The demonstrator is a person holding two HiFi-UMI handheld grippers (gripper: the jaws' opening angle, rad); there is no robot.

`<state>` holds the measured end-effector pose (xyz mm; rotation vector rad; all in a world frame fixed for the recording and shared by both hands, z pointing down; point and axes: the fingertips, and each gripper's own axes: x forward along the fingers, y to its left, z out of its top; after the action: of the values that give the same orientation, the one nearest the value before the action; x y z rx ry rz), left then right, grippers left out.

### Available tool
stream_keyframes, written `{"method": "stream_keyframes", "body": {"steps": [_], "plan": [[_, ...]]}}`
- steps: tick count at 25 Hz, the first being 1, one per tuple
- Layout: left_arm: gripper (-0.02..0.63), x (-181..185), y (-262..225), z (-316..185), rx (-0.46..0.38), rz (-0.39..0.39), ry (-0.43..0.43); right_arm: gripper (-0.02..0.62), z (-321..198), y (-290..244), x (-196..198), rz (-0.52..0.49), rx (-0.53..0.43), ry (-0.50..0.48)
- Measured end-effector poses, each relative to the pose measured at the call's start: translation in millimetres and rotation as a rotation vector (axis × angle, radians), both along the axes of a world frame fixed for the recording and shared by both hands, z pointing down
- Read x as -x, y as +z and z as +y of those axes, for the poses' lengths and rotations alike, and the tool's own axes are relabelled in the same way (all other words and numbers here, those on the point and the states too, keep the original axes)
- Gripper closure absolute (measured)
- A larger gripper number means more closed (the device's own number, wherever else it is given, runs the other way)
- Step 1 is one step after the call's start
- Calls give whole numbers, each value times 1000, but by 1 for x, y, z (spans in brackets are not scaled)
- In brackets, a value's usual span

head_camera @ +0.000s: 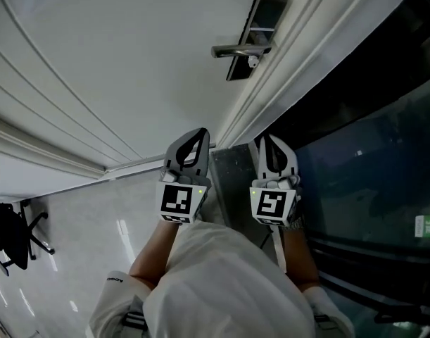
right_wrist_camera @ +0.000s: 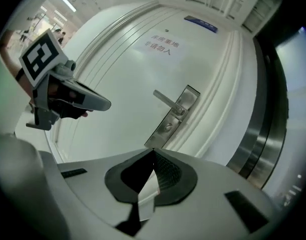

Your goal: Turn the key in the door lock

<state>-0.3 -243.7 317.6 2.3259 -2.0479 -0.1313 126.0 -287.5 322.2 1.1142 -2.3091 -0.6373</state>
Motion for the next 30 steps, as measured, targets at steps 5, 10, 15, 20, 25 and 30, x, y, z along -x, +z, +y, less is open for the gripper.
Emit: {"method": "stream_keyframes", "body": {"steps": [5,10,15,20,25,30], "plan": [[597,9,-3,-31,7,-25,48,594,-48,-18,25,161,-112,24],[597,13,-10,-45,17,-54,89,527,-76,-26,42,305,-184,26],[597,23,-16,-50,7,-67,89,463,-96,-37,68,438,-307,8],[597,28,-20,-58,2,-65,79,463,-121,-36,85,584,-385,-13],[597,31,-18,-68,7,-63,75,463,-142,-28,93,666,-449,-30],[597,33,-22,-71,-5,-68,58,464,-155,-27,100,654,-470,-29]]}}
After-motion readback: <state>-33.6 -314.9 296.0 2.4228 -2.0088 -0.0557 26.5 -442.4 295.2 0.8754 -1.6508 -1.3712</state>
